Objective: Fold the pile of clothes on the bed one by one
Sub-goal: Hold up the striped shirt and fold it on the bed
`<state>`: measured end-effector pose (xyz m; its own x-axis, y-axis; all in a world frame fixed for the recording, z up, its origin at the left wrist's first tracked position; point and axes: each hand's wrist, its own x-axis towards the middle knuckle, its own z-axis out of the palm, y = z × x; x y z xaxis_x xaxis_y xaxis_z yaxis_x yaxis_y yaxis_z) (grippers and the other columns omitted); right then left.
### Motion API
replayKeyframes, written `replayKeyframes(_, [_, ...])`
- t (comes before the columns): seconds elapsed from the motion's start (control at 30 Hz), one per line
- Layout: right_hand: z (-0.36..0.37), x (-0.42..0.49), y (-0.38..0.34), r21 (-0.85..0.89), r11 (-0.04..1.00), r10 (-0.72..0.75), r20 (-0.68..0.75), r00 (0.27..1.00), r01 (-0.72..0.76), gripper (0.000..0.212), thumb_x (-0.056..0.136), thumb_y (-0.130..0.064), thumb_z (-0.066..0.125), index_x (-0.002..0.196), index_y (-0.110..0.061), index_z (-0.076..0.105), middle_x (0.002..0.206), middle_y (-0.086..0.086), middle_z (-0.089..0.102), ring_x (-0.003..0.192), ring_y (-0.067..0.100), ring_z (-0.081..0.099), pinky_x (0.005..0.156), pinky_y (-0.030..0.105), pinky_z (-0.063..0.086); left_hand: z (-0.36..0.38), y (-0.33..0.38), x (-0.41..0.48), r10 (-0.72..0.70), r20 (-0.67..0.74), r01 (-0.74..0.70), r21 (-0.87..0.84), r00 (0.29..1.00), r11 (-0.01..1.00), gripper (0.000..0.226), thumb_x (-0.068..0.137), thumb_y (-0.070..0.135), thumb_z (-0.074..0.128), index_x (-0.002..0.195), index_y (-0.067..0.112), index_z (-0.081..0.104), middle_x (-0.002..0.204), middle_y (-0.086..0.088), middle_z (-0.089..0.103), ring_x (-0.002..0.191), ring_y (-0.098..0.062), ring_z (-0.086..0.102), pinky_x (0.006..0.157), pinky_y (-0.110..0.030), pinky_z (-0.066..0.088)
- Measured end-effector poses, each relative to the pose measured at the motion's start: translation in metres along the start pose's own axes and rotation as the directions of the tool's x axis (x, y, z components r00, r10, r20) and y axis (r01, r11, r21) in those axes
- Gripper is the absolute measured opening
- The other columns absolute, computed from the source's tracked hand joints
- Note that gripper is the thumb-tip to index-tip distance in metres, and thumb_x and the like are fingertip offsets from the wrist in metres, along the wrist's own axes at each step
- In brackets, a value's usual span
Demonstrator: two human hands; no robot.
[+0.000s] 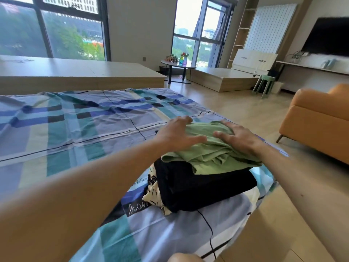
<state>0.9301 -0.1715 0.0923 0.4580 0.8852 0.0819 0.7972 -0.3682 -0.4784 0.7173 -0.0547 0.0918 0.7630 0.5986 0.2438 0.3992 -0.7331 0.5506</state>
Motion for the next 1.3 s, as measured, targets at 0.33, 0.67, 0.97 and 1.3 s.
replayKeyframes(0.33, [0.041, -0.054, -0.168, 0.525, 0.739, -0.411, -0.144, 0.9, 0.422, 0.056, 0.087, -0.023, 0.074, 0.139, -0.018, 0.054, 0.136, -0.006, 0.062, 0.126, 0.004, 0.057, 0.107, 0.023, 0.046, -0.121, -0.067, -0.158, -0.058, -0.324, 0.012, -0.142, 0.944, 0.99, 0.046, 0.084, 0.031, 0.08, 0.125, 0.026, 0.059, 0.117, 0.012, 0.067, 0.108, -0.003, 0.064, 0.098, -0.032, 0.053])
replayKeyframes(0.67, [0.228, -0.116, -0.321, 0.775, 0.51, -0.565, -0.026, 0.825, 0.374, 0.048, 0.082, -0.031, 0.075, 0.128, -0.024, 0.062, 0.13, -0.01, 0.067, 0.123, 0.007, 0.061, 0.106, 0.044, 0.049, -0.173, -0.155, -0.355, -0.429, -0.447, 0.329, -0.287, 0.785, 0.9, 0.039, 0.079, 0.037, 0.071, 0.116, 0.027, 0.062, 0.113, 0.014, 0.069, 0.108, -0.001, 0.063, 0.097, -0.034, 0.052])
replayKeyframes(0.97, [0.34, -0.158, -0.435, 0.84, 0.445, -0.71, 0.121, 0.693, 0.309, 0.041, 0.077, -0.033, 0.076, 0.117, -0.033, 0.066, 0.121, -0.011, 0.071, 0.119, 0.009, 0.064, 0.106, 0.047, 0.049, -0.204, -0.205, -0.445, -0.588, -0.469, 0.477, -0.344, 0.659, 0.809, 0.03, 0.09, 0.035, 0.072, 0.118, 0.028, 0.062, 0.112, 0.016, 0.065, 0.108, 0.001, 0.059, 0.096, -0.028, 0.051])
replayKeyframes(1.3, [0.407, -0.182, -0.515, 0.834, 0.463, -0.805, 0.255, 0.536, 0.299, 0.042, 0.08, -0.032, 0.075, 0.121, -0.028, 0.064, 0.12, -0.006, 0.071, 0.114, 0.01, 0.066, 0.1, 0.034, 0.053, -0.265, -0.271, -0.505, -0.666, -0.486, 0.64, -0.252, 0.565, 0.726, 0.032, 0.091, 0.037, 0.07, 0.119, 0.022, 0.064, 0.116, 0.011, 0.061, 0.108, -0.004, 0.054, 0.076, -0.001, 0.035])
